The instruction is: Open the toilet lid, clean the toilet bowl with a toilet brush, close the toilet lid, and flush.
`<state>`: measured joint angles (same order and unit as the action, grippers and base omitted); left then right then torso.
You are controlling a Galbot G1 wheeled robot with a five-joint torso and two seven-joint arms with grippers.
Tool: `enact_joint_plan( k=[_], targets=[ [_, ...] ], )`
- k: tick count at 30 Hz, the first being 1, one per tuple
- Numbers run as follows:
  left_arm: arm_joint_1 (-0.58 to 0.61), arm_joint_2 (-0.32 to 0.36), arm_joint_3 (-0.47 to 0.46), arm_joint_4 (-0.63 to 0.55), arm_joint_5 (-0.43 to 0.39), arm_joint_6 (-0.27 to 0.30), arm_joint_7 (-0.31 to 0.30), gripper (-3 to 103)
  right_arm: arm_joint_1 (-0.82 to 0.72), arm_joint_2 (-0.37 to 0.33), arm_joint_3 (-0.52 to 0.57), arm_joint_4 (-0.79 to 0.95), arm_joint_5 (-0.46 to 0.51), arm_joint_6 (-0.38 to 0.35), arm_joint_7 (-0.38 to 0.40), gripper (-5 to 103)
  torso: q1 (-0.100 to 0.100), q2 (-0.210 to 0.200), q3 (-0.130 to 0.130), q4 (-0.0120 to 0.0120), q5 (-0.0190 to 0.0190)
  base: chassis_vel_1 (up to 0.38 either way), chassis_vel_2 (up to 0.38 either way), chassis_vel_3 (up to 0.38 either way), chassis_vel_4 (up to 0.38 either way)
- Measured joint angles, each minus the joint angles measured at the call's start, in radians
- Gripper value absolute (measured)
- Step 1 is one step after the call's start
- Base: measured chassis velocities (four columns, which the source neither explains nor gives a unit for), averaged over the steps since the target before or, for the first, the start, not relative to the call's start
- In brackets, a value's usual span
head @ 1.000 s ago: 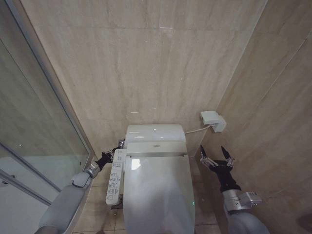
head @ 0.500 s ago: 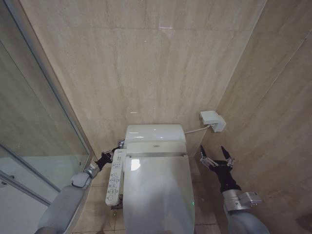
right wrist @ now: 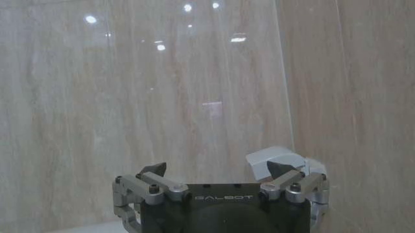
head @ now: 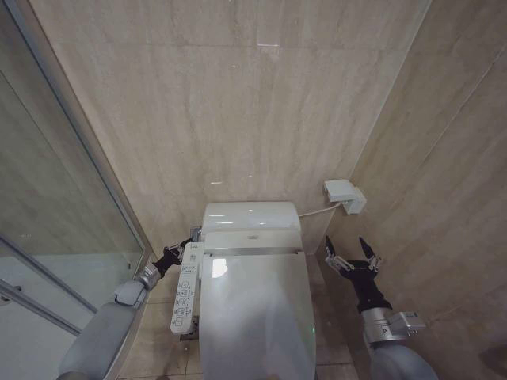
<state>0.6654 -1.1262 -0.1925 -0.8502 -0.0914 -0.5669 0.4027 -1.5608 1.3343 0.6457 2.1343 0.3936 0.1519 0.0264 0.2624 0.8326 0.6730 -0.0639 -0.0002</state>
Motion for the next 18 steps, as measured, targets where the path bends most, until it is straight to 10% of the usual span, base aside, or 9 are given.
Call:
enact_joint_plan(
  k=[18],
  targets=[
    [0.099, 0.025, -0.136, -0.082, -0.003, -0.005, -0.015, 0, 0.0, 0.0, 0.0, 0.0, 0.0, 0.0, 0.0, 100, 0.0, 0.0, 0.0, 0.0005, -0.0001, 0.0, 0.0, 0.0, 0.0]
  ],
)
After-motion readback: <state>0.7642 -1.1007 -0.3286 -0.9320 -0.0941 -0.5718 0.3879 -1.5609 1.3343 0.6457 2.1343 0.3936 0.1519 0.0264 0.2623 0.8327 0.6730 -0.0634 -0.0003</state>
